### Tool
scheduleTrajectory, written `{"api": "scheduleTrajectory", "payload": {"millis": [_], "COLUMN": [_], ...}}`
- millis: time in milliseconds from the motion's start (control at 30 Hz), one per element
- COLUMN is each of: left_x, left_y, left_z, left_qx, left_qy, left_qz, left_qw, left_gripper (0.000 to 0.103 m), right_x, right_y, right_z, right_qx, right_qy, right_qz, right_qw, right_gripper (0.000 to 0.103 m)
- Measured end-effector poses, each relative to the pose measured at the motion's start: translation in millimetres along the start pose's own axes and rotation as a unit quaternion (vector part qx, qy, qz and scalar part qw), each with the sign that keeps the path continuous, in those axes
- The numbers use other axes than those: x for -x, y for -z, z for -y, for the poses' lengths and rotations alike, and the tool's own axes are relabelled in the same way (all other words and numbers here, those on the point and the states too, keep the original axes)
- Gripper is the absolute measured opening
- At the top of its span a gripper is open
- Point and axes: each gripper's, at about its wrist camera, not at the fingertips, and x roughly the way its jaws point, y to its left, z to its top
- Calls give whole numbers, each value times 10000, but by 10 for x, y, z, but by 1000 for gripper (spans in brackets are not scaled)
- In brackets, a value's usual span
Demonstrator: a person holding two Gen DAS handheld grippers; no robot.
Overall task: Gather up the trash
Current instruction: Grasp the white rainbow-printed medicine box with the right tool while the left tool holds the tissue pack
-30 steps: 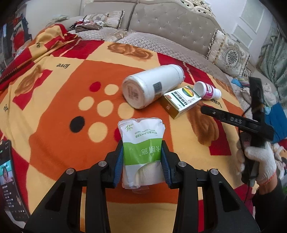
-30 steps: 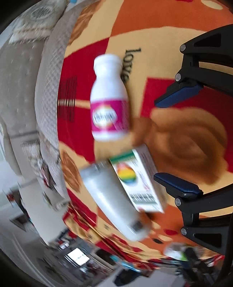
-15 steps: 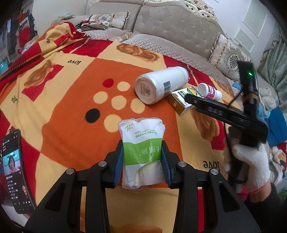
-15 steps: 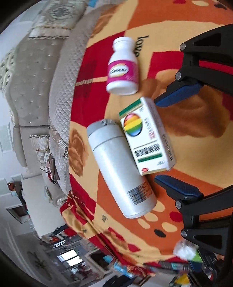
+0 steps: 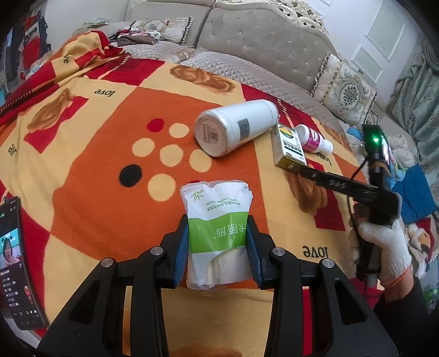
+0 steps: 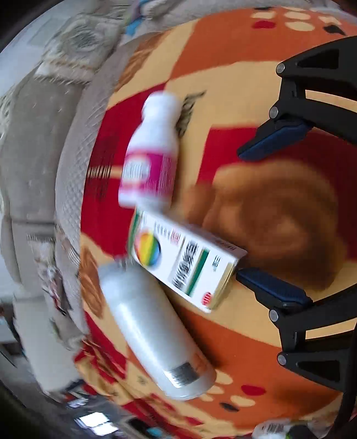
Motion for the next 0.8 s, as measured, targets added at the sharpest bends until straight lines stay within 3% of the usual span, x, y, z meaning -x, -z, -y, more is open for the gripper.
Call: {"api": "scheduleTrajectory", "payload": {"millis": [133,267,500,533,567,600,800], "left_x": [2,14,-26,-33,-37,-39,-37], "left_y": [8,-11,-13,-11,-6,-4,18], "left_z": [59,105,132,134,141,151,253], "left_qx": [-41,-59,-63,-59,-63,-73,-160], "left_qy": [67,119,155,165,176,190,340], "left_qz": [-7,14,-7,-15,-18,-20,-6], "left_qw": [10000,9999,9999,9998,9998,9998,9993], "left_gripper": [36,36,36,36,36,36,36], "right_x": [143,119,-184,-244,-282,-287,78], "right_y": [-4,-106,-468,-486,-493,-484,-74], "right_z": [146,-22,-305,-314,-299,-273,-102], "right_qx": [-361,-465,-378,-362,-383,-430,-20], "right_qy": [-380,-643,-150,-122,-203,-334,-720], "right_qz": [150,182,-74,-161,-210,-236,-373], "right_qw": [9985,9967,9991,9991,9988,9982,9967], "right_gripper": [80,80,79,77,62,56,55]}}
